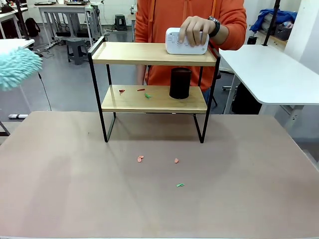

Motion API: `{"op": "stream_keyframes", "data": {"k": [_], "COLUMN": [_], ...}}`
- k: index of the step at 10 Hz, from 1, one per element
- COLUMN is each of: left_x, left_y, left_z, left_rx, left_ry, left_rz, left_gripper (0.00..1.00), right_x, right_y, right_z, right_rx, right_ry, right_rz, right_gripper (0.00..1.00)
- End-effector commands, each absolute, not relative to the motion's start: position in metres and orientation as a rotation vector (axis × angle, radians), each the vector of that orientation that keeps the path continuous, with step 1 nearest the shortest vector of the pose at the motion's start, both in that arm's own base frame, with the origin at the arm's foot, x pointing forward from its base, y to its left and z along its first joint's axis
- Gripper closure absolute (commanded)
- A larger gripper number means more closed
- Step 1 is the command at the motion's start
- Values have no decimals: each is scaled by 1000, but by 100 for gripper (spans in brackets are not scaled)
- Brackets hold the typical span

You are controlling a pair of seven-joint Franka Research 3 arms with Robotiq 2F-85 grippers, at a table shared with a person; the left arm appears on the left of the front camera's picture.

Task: Clean the shelf.
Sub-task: Clean the specific tier of the Shelf with the Duster once objects are removed, then clean the remaining tier of the Shelf with the Duster once objects are removed.

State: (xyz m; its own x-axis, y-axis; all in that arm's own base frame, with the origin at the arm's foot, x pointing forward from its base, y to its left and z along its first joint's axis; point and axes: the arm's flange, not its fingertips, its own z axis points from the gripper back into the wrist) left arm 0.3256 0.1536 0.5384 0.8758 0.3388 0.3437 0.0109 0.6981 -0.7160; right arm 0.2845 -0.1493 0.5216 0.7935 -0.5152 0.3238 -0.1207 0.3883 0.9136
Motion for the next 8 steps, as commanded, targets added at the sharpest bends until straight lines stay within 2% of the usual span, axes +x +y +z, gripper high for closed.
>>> {"op": "stream_keyframes", "data": {"k": [1, 8], "left_x": [311, 311], "left_y": [177, 177], "left_z": [538, 538], "left_rx": [-786, -786], "left_ry": [-517, -517], "left_rz": [198, 198], "left_gripper": [87, 87], "right_x": [288, 288], "right_y": [-149, -149], "right_z": [522, 522], "right_rx": [1176, 1176], "right_ry": [-666, -666], "right_rz": [-254, -254], "right_gripper": [0, 0]}}
